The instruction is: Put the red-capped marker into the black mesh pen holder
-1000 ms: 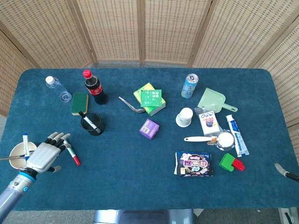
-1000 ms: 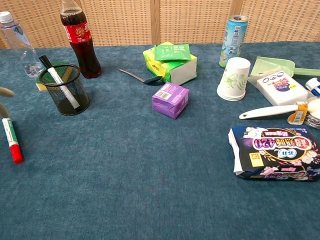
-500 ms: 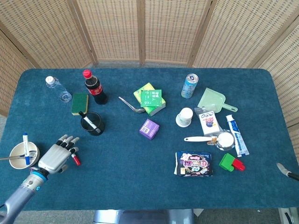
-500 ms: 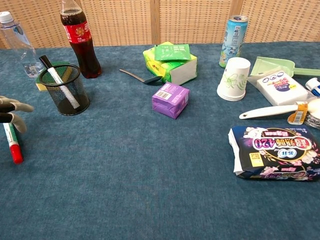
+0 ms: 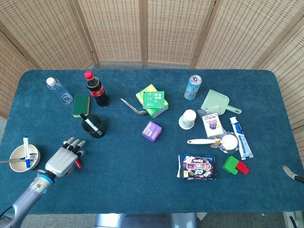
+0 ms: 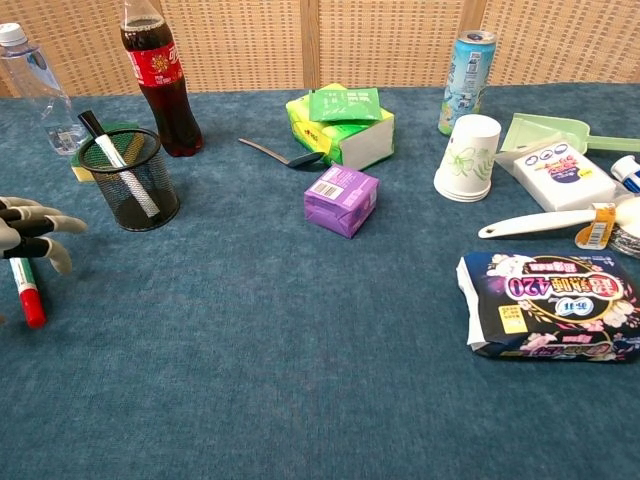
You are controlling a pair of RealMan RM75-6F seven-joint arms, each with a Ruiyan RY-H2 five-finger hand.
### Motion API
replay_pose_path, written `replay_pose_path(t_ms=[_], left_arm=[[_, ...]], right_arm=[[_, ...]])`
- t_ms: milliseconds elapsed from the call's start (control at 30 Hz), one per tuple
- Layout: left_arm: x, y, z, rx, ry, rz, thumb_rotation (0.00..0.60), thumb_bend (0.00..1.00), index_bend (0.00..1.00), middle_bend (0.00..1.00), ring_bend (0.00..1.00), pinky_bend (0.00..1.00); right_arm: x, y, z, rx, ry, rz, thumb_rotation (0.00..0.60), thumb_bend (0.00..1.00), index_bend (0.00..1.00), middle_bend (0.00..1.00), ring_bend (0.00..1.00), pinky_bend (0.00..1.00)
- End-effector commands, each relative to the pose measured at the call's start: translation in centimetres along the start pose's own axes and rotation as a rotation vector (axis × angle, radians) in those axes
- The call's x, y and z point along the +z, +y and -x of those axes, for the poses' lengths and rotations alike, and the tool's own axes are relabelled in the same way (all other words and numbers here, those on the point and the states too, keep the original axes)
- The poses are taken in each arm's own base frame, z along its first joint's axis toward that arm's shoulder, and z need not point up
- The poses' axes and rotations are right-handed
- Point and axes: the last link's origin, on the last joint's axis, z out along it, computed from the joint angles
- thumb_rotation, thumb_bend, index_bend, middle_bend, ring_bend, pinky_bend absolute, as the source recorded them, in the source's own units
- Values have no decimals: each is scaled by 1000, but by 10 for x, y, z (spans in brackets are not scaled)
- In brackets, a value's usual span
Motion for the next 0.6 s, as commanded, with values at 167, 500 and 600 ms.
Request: replay_pose_path(t_ms=[167,500,600], left_arm=[[4,5,0,18,0,5,600,356,338,0,0,0],[8,9,0,52,2,5,600,362,410,0,0,0],[9,10,0,62,3,5,600,366,459,0,0,0]], right_arm=[[0,1,-1,5,2,3,600,0,0,0,0,149],[0,1,-2,9,5,1,600,0,0,0,0,149],[0,1,-2,10,6,1,600,0,0,0,0,149]])
